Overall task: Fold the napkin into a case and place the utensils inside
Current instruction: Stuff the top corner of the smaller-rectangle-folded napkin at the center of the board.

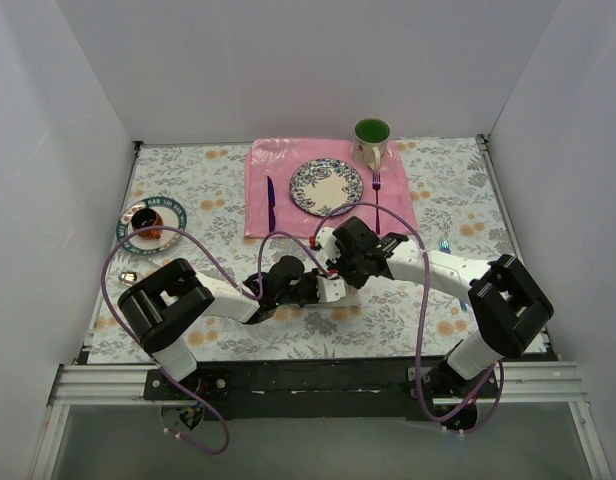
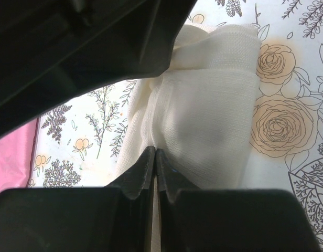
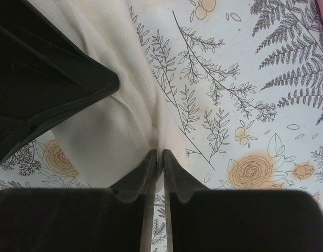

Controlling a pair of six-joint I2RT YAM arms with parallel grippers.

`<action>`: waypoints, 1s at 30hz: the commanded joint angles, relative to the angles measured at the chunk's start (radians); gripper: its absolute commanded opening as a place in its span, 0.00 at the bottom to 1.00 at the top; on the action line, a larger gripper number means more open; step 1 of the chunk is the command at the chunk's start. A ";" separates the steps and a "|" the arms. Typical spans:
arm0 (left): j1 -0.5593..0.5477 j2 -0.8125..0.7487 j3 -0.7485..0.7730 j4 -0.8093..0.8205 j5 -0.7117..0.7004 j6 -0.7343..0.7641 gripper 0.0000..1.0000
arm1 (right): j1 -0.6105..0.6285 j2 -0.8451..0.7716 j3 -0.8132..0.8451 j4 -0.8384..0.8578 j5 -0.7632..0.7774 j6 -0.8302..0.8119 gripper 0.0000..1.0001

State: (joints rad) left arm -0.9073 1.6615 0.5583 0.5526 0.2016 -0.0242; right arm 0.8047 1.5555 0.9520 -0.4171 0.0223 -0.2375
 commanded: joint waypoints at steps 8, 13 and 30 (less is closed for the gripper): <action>-0.004 0.009 0.014 -0.045 -0.002 -0.006 0.00 | -0.012 -0.040 0.057 -0.063 -0.058 0.012 0.20; -0.004 0.011 0.020 -0.048 -0.004 -0.005 0.00 | -0.013 -0.031 0.057 -0.057 -0.058 0.010 0.13; -0.004 0.003 0.020 -0.056 -0.004 -0.010 0.00 | -0.012 0.037 0.082 -0.048 -0.168 0.033 0.01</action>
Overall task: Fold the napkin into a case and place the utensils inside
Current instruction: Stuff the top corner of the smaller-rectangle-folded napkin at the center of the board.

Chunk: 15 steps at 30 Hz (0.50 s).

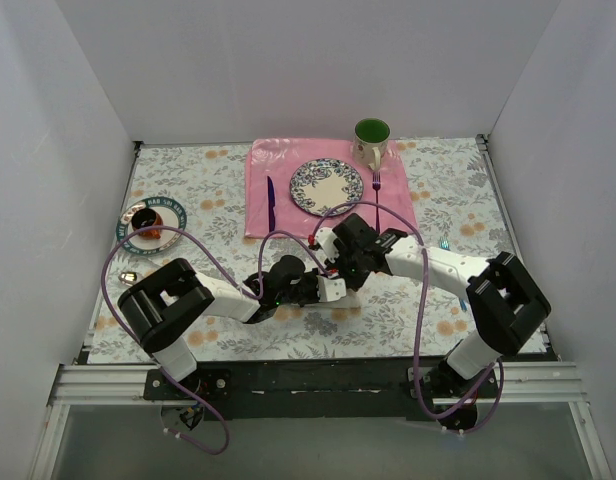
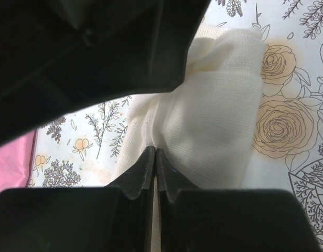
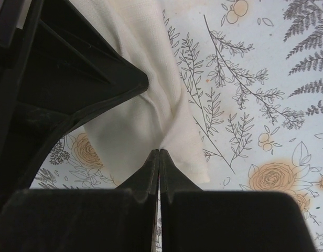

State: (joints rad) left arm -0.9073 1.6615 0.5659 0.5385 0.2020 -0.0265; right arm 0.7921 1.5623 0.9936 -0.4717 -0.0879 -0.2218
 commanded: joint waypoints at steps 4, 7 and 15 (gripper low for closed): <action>-0.004 0.003 0.014 -0.049 -0.007 -0.007 0.00 | 0.001 0.059 0.013 0.036 -0.067 0.016 0.01; -0.004 0.001 0.011 -0.049 -0.009 -0.004 0.00 | -0.001 0.084 -0.009 0.067 -0.056 0.019 0.01; -0.004 -0.138 -0.006 -0.110 -0.018 -0.030 0.11 | -0.025 0.108 -0.046 0.084 -0.055 0.027 0.01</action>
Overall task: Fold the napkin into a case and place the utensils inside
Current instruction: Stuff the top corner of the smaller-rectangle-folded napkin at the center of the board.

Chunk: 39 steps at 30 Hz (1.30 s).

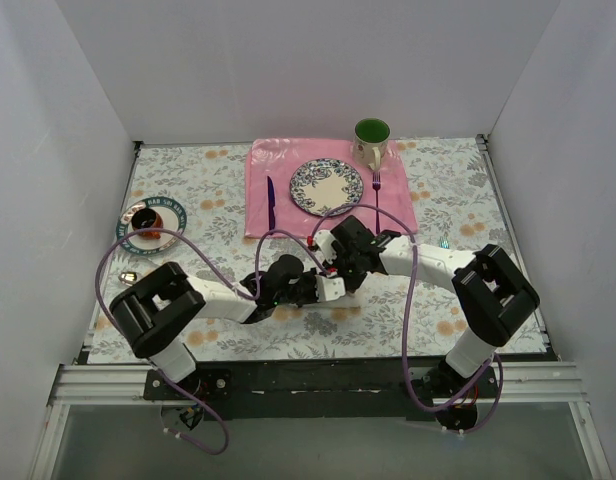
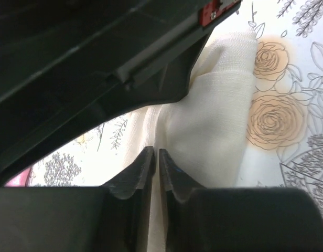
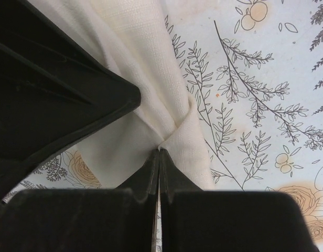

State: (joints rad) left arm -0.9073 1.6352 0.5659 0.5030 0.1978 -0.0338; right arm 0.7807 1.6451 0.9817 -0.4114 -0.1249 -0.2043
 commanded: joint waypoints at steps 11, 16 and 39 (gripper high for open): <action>0.155 -0.446 0.201 -0.589 0.288 -0.235 0.41 | -0.023 0.025 -0.049 0.023 -0.007 -0.004 0.01; 0.370 -0.469 0.252 -0.911 0.492 -0.238 0.50 | -0.024 0.010 -0.055 0.031 -0.013 -0.006 0.01; 0.509 -0.153 0.197 -0.859 0.638 -0.064 0.62 | -0.024 0.005 -0.080 0.063 -0.019 -0.029 0.01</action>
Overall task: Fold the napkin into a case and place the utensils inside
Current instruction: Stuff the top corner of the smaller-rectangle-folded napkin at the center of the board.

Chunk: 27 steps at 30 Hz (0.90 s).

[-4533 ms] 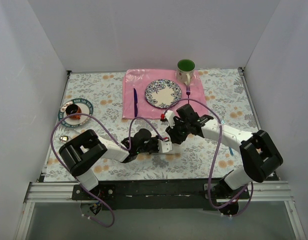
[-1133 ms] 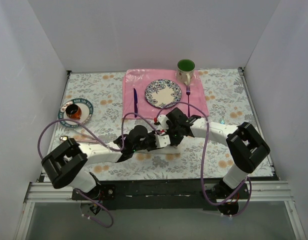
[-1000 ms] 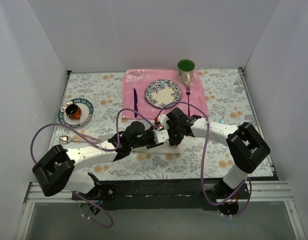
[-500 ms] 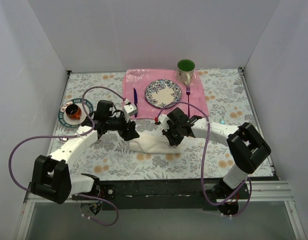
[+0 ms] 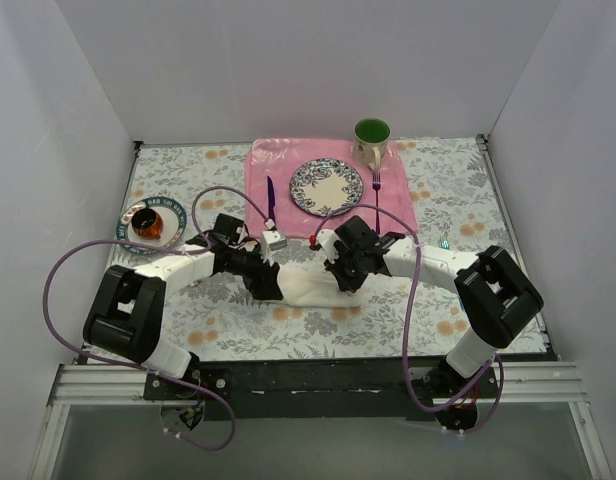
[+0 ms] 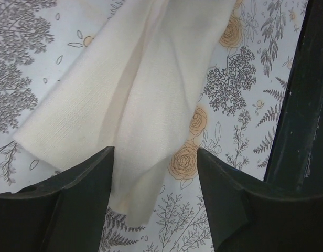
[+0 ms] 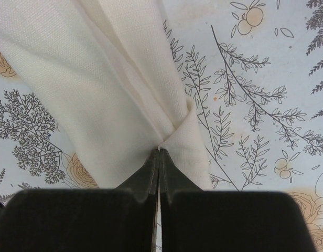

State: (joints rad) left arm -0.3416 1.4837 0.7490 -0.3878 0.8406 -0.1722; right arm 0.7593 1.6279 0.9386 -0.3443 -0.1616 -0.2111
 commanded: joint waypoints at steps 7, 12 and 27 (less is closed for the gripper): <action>-0.077 -0.008 -0.004 0.089 -0.061 0.056 0.47 | -0.005 0.016 -0.044 -0.001 0.019 -0.034 0.01; -0.112 -0.034 -0.005 0.084 -0.057 0.095 0.31 | -0.005 0.009 -0.053 0.007 0.017 -0.040 0.01; -0.112 0.104 0.159 0.058 -0.075 -0.006 0.00 | -0.005 -0.007 -0.072 0.027 0.034 -0.083 0.01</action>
State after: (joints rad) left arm -0.4576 1.5711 0.8700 -0.3496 0.7666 -0.1520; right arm 0.7593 1.6066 0.9070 -0.3088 -0.1619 -0.2630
